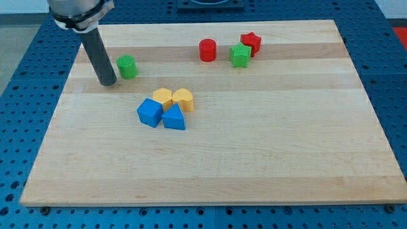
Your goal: Push the green circle to the green star
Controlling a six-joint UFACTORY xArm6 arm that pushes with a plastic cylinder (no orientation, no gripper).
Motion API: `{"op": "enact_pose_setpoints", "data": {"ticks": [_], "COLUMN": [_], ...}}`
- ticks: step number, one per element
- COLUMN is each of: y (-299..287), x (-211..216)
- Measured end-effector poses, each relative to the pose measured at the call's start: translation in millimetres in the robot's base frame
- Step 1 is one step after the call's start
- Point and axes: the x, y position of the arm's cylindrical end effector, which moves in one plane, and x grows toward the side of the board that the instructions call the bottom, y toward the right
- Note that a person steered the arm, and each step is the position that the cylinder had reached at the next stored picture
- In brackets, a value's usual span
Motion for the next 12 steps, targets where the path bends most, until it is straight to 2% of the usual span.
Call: {"op": "enact_pose_setpoints", "data": {"ticks": [1, 3, 5, 7, 10, 12], "y": [6, 55, 58, 107, 122, 167], "x": [-20, -31, -60, -60, -28, -33]}}
